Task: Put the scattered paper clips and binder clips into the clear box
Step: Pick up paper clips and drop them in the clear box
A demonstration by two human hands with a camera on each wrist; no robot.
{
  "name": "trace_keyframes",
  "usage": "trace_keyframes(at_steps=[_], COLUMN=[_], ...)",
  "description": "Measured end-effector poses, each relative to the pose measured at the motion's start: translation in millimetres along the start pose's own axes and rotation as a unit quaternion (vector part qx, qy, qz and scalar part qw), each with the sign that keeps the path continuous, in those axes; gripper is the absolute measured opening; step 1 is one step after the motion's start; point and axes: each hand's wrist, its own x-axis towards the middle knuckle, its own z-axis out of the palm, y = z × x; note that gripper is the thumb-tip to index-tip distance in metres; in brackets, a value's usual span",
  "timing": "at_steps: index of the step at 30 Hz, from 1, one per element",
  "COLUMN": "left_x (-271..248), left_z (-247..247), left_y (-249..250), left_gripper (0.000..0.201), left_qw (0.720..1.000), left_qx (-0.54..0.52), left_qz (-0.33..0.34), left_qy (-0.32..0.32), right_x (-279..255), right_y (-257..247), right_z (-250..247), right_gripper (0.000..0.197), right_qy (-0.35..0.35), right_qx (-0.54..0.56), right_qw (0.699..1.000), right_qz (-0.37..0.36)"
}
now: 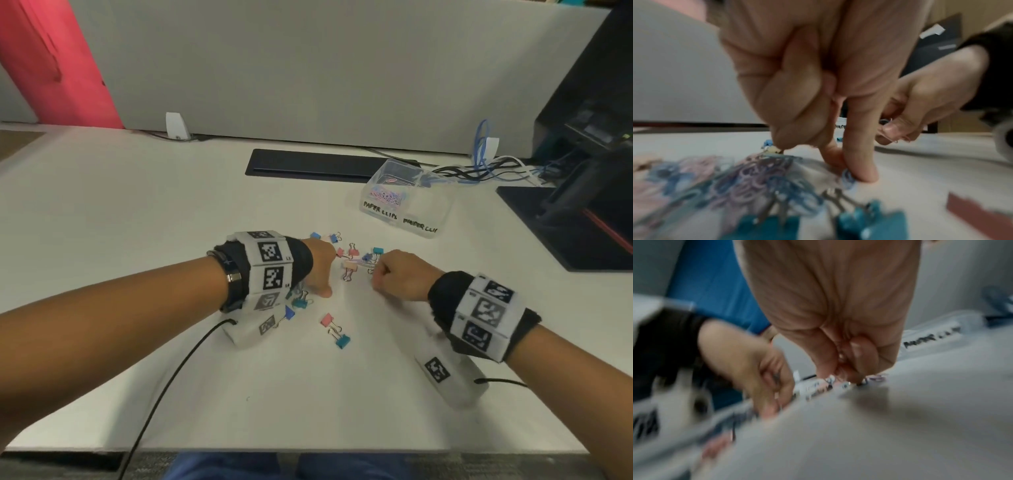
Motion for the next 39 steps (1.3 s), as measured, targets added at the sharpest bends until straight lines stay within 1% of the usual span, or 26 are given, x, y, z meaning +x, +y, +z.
trace_keyframes(at_steps=[1,2,3,4,5,6,8,10,12,14,16,17,18,20,21,23,25,27,29,31,32,33,34,36,37,39], left_x=[0.9,2.9,6.2,10.7,16.2,22.1,33.6,49.4,68.7,84.0,94.8,100.1,106.0,115.3,115.9,115.4,113.3,111.8,108.4,100.4,94.3,86.4,77.9,61.6,54.2,41.7], left_z=[-2.9,-7.0,-12.6,-19.4,-28.3,-38.1,-58.1,-74.9,-87.2,-95.0,-99.4,-100.9,-101.9,-103.1,-103.6,-105.0,-106.4,-107.2,-107.4,-108.1,-107.8,-107.1,-105.9,-100.6,-96.3,-84.6], left_y=[0.0,-1.1,-2.8,-4.0,-5.3,-5.0,0.3,9.7,18.3,26.3,33.3,36.1,39.0,40.9,41.2,40.0,38.3,33.3,25.8,17.1,12.4,7.0,1.8,-11.7,-18.7,-31.7], left_gripper=[0.028,0.026,0.03,0.031,0.03,0.028,0.024,0.027,0.029,0.024,0.014,0.011,0.019,0.043,0.052,0.067,0.073,0.073,0.075,0.071,0.066,0.057,0.043,0.018,0.015,0.023], left_qw=[1.0,0.999,0.995,0.978,0.945,0.903,0.81,0.725,0.655,0.611,0.597,0.595,0.598,0.609,0.619,0.653,0.68,0.698,0.709,0.725,0.736,0.748,0.763,0.808,0.837,0.896], left_qx=[-0.006,-0.03,-0.092,-0.199,-0.32,-0.426,-0.585,-0.689,-0.755,-0.791,-0.802,-0.803,-0.801,-0.793,-0.784,-0.756,-0.732,-0.713,-0.701,-0.683,-0.671,-0.658,-0.64,-0.582,-0.539,-0.434], left_qz=[-0.002,-0.011,-0.022,-0.031,-0.033,-0.025,-0.006,0.016,0.019,0.011,-0.001,0.0,0.004,0.022,0.035,0.047,0.047,0.06,0.077,0.083,0.083,0.08,0.077,0.068,0.064,0.058], left_qy=[-0.02,-0.033,-0.043,-0.051,-0.05,-0.043,-0.035,-0.017,0.008,0.022,0.026,0.024,0.024,0.027,0.017,-0.006,-0.012,-0.005,-0.001,0.014,0.029,0.045,0.057,0.068,0.073,0.08], right_x=[-0.7,-2.1,-3.4,-4.4,-5.2,-5.3,-4.1,-2.4,-1.5,-0.4,2.7,6.2,10.8,22.8,30.3,48.4,66.1,81.1,93.1,108.7,115.5,121.9,126.3,127.3,126.0,120.5], right_y=[7.5,14.9,22.4,28.7,34.1,38.3,45.3,51.7,57.6,61.5,62.8,63.0,63.2,60.9,58.8,52.9,43.3,32.4,19.2,8.7,5.2,3.2,1.9,-0.4,-1.3,-1.4], right_z=[-3.3,-6.6,-9.1,-11.0,-12.4,-13.7,-18.3,-25.1,-32.6,-40.3,-50.5,-56.7,-63.5,-78.9,-86.9,-102.5,-114.8,-120.7,-121.2,-119.2,-118.1,-117.1,-116.1,-114.4,-113.8,-113.7], right_gripper=[0.019,0.026,0.032,0.035,0.036,0.037,0.036,0.031,0.032,0.034,0.031,0.03,0.029,0.032,0.035,0.037,0.033,0.031,0.031,0.023,0.022,0.027,0.03,0.033,0.033,0.033], right_qy=[-0.004,-0.013,-0.027,-0.04,-0.048,-0.051,-0.046,-0.039,-0.06,-0.083,-0.088,-0.085,-0.08,-0.07,-0.061,-0.02,0.038,0.088,0.112,0.132,0.145,0.158,0.166,0.155,0.146,0.135], right_qx=[0.073,0.145,0.205,0.259,0.306,0.349,0.423,0.49,0.539,0.554,0.571,0.58,0.588,0.591,0.585,0.557,0.518,0.475,0.433,0.395,0.367,0.335,0.303,0.26,0.245,0.208], right_qw=[0.997,0.989,0.978,0.965,0.951,0.936,0.905,0.871,0.84,0.828,0.816,0.809,0.804,0.802,0.808,0.83,0.855,0.876,0.894,0.909,0.919,0.929,0.938,0.953,0.958,0.969], right_qz=[0.005,0.008,0.01,0.013,0.013,0.012,0.009,0.013,0.016,0.021,0.035,0.044,0.049,0.048,0.043,0.028,0.015,0.007,0.001,0.003,0.008,0.017,0.027,0.023,0.017,-0.003])
